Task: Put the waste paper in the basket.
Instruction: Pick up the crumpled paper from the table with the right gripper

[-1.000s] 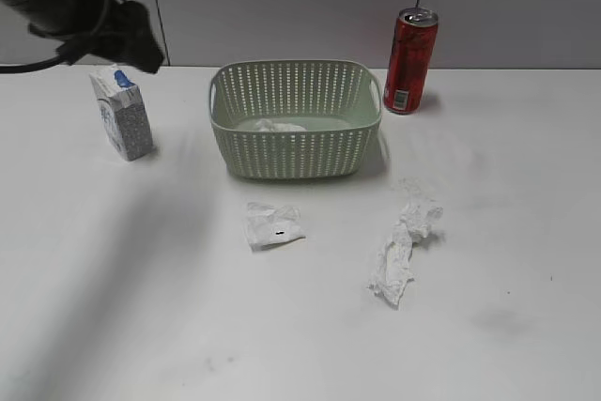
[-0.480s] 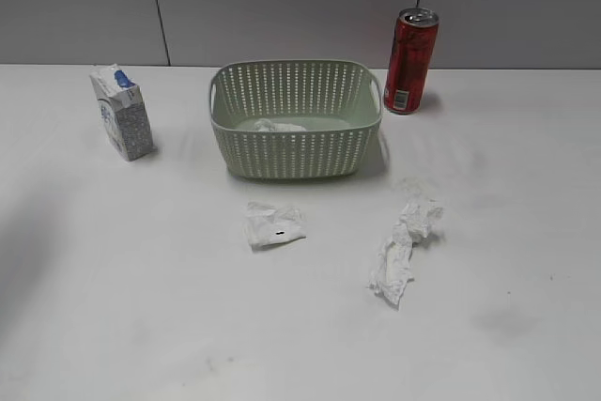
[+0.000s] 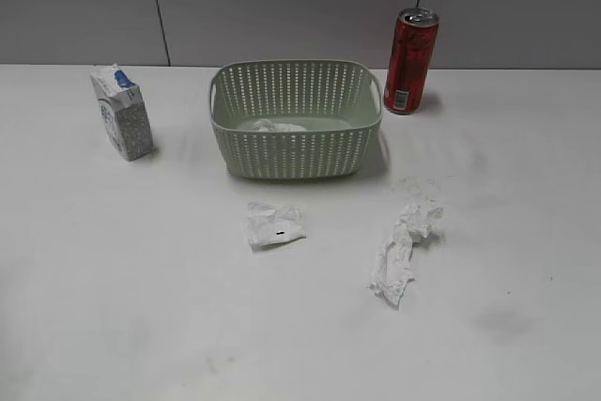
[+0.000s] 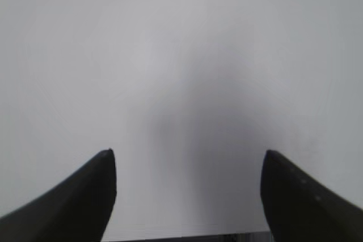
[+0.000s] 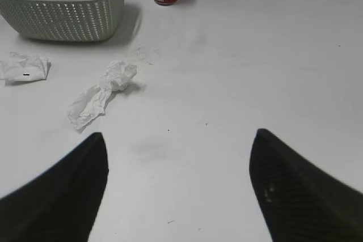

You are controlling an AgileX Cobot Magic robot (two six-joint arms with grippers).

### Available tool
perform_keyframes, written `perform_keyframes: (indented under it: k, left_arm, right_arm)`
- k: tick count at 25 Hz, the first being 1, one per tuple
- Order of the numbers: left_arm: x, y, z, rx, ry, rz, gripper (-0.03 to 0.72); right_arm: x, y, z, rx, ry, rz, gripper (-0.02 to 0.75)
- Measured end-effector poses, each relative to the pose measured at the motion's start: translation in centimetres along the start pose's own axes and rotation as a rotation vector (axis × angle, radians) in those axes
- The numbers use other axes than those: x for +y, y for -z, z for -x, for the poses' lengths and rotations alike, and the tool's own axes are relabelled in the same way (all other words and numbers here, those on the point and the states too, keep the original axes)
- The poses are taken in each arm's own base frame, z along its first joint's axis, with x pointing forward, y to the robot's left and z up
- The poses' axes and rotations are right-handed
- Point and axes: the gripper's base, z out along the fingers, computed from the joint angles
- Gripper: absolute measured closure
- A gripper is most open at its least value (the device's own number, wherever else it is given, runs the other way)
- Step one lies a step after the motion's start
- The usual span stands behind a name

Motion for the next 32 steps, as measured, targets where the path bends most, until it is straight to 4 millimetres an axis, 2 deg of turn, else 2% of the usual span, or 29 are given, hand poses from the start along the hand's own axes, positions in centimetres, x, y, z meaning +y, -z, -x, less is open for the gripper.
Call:
perform_keyframes:
  k: [11, 22, 29, 32]
  left_arm:
    - [-3.0, 1.7, -9.8, -0.061, 0.061, 0.062, 0.109]
    - [-5.5, 6.6, -15.7, -0.524, 0.028, 0.194, 0.109]
    - [-6.5, 7.8, -19.7, -0.792, 0.064, 0.280, 0.109]
    - [-6.3, 7.7, -19.9, -0.827, 0.115, 0.294, 0.109]
  right_arm:
    - [0.0, 0.0, 0.0, 0.000, 0.000, 0.000, 0.149]
    - [0.0, 0.0, 0.0, 0.000, 0.000, 0.001, 0.149]
    - [0.0, 0.0, 0.0, 0.000, 0.000, 0.001, 0.149]
    - [0.0, 0.0, 0.0, 0.000, 0.000, 0.001, 0.149]
